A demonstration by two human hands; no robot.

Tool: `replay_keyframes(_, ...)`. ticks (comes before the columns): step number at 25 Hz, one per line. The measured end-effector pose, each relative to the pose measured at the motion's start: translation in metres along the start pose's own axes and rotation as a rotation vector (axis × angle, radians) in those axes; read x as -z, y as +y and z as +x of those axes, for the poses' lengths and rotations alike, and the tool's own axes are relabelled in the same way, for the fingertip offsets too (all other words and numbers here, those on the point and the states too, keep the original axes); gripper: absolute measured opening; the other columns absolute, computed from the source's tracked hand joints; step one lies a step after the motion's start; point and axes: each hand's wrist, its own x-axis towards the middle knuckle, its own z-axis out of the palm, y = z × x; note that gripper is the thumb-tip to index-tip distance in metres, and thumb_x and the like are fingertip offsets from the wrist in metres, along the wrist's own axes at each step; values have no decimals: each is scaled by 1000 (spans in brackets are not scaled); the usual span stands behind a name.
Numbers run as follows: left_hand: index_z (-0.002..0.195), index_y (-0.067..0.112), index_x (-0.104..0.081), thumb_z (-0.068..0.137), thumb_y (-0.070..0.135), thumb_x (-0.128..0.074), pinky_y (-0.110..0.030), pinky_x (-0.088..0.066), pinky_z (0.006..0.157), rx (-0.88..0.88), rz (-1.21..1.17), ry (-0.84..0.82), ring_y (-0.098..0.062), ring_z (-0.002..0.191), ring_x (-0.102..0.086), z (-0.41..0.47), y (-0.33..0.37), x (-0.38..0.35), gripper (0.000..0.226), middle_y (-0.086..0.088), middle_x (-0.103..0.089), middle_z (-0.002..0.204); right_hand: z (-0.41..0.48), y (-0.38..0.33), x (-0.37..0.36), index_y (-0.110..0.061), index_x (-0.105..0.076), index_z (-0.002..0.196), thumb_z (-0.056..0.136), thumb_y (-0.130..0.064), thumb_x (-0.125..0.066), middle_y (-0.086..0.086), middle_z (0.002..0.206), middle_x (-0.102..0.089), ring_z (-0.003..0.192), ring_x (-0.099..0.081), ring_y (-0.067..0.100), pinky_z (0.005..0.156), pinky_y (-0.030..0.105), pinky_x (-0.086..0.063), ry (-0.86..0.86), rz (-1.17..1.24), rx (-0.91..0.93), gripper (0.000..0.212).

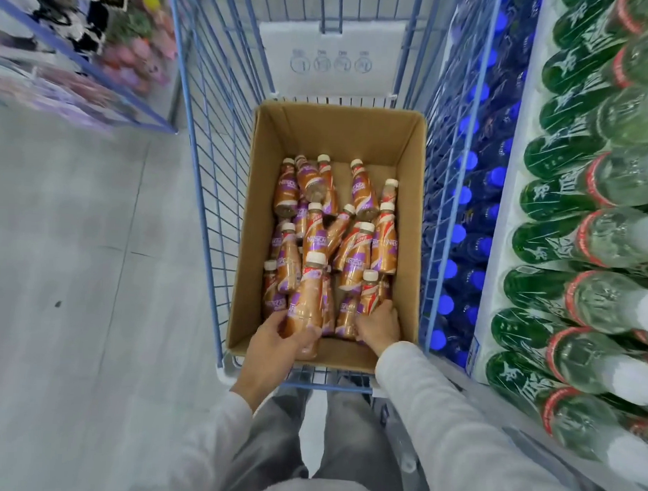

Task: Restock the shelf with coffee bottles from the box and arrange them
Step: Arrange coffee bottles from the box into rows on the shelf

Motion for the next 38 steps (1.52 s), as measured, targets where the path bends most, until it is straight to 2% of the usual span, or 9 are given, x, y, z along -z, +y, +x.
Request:
replay_keyframes(4,126,25,-55,86,35,-76,-6,-49,59,-30,-156,27,-2,91,-66,-22,-4,12,46,12,-66,109,30,1,-21,-9,-23,148,90,-26,-69,20,149,-40,132,-47,40,109,48,-41,-8,-57,-102,76)
replay_keyframes(9,131,28,-54,83,45,-75,-12,-54,63,-71,-185,56,-10,102,-66,-26,-15,27,54,9,-67,118,3,2,-18,-14,-34,142,86,-35,-73,14,138,-55,123,-56,36,104,47,-45,40,133,-18,71)
replay_keyframes(14,127,26,-62,79,48,-79,-31,-60,86,-217,-164,-40,-12,101,-70,-53,-5,43,56,9,-72,113,-91,-4,28,-31,-50,126,77,-42,-80,-6,118,-66,108,-64,16,97,41,-53,99,496,254,58)
replay_keyframes(17,113,21,-72,80,36,-82,-33,-61,78,-367,-133,-142,-13,87,-74,-80,7,45,37,3,-78,101,-160,5,55,-34,-57,112,77,-39,-82,-12,104,-69,93,-65,4,72,20,-52,201,683,384,43)
replay_keyframes(21,99,19,-76,81,25,-82,-39,-61,76,-543,-73,-281,-24,84,-75,-130,13,41,19,-1,-79,90,-245,43,71,-37,-61,102,67,-49,-81,-16,92,-73,89,-69,8,89,39,-54,373,840,424,43)
replay_keyframes(26,89,18,-75,81,22,-82,-13,-42,49,-735,0,-500,-2,48,-55,-217,22,18,12,-2,-74,74,-358,109,92,-29,-65,104,77,-29,-83,-12,90,-76,83,-72,8,77,28,-57,579,1034,503,33)
replay_keyframes(31,90,24,-79,73,36,-84,-37,-60,74,-910,185,-758,-18,78,-73,-303,13,-31,21,1,-78,84,-451,199,97,-30,-64,100,78,-30,-82,-12,88,-74,80,-71,5,68,20,-51,869,1142,466,29)
replay_keyframes(35,85,26,-79,66,33,-93,-18,-56,60,-1017,282,-1020,-7,67,-72,-389,-22,-86,25,3,-78,79,-519,284,94,-29,-64,97,75,-32,-86,-11,86,-74,79,-71,7,73,29,-57,1119,1189,383,32)
replay_keyframes(38,85,19,-81,53,40,-90,-20,-57,60,-1118,354,-1177,-10,67,-70,-456,-65,-132,39,-5,-78,81,-573,354,90,-26,-64,98,75,-26,-87,-4,87,-75,80,-73,14,64,26,-57,1286,1246,345,32)
